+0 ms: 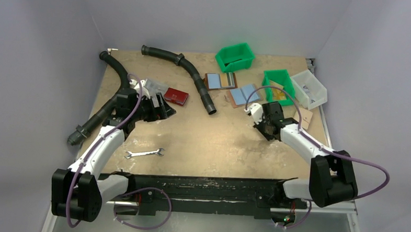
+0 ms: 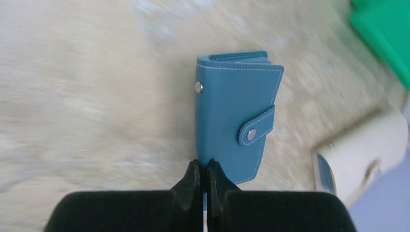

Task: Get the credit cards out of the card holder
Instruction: Move the card holder to the center of the board, then open the card holder at the center of the board.

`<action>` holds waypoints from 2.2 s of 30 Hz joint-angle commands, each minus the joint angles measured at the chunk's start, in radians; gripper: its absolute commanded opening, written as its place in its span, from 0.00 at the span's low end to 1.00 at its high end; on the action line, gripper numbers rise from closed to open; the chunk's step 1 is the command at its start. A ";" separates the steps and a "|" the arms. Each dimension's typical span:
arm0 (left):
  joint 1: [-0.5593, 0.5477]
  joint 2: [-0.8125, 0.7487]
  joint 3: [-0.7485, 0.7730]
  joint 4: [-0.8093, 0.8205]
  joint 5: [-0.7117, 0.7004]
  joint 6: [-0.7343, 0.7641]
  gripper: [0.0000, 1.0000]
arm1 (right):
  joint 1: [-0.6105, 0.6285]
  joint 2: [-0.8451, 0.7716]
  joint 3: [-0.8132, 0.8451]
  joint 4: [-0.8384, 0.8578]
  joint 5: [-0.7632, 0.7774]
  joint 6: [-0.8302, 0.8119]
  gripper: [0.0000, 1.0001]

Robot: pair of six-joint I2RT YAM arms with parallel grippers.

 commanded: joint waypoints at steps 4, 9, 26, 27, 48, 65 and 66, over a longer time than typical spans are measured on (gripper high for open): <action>0.003 0.057 -0.030 0.124 0.165 -0.029 0.89 | 0.262 0.102 0.157 -0.053 -0.418 0.021 0.00; -0.029 0.072 -0.058 0.135 0.173 -0.075 0.89 | 0.363 0.258 0.293 -0.118 -0.676 0.014 0.26; -0.546 0.108 -0.308 0.625 -0.356 -0.715 0.88 | 0.173 0.057 0.263 -0.097 -0.885 -0.099 0.68; -0.573 0.120 -0.307 0.638 -0.384 -0.732 0.88 | 0.171 0.059 0.261 -0.071 -0.864 -0.081 0.68; -0.669 0.302 -0.389 0.888 -0.523 -0.905 0.89 | 0.171 0.166 0.354 -0.050 -1.016 -0.238 0.68; -0.669 0.539 -0.446 1.177 -0.544 -1.003 0.87 | 0.166 0.092 0.246 -0.019 -0.952 -0.362 0.70; -0.670 0.548 -0.441 1.179 -0.546 -1.009 0.87 | 0.166 0.093 0.246 -0.019 -0.953 -0.364 0.70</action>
